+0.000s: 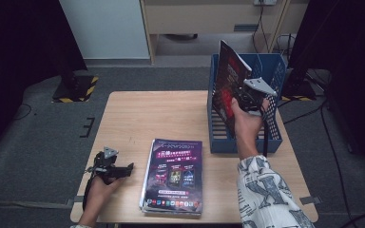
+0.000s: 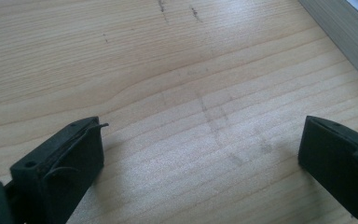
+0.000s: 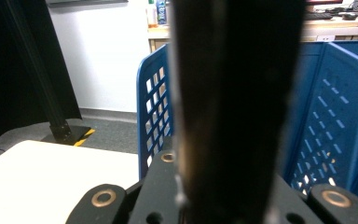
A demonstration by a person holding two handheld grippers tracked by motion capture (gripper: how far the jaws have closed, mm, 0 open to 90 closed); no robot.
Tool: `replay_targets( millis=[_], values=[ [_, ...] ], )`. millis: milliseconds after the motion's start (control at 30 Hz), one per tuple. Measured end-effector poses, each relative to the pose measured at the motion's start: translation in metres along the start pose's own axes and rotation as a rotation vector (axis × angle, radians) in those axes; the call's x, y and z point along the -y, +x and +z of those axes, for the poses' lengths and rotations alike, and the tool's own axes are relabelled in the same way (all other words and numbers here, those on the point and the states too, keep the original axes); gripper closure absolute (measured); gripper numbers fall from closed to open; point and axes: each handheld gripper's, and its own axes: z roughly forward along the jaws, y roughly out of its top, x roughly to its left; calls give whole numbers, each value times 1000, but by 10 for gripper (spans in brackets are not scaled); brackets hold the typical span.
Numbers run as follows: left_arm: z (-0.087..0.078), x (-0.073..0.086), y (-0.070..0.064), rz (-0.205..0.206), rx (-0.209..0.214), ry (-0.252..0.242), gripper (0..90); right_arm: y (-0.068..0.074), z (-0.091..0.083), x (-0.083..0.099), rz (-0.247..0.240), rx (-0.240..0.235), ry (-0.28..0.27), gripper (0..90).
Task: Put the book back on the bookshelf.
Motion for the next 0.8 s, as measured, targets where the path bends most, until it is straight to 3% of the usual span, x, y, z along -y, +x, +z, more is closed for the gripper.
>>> replay_targets(
  millis=[500,800],
  values=[
    [0,0,-1,6,5,1,0,5,10,18,-1,3,1,868],
    [0,0,-1,6,5,1,0,9,16,27,-12,-12,50,867]
  ],
)
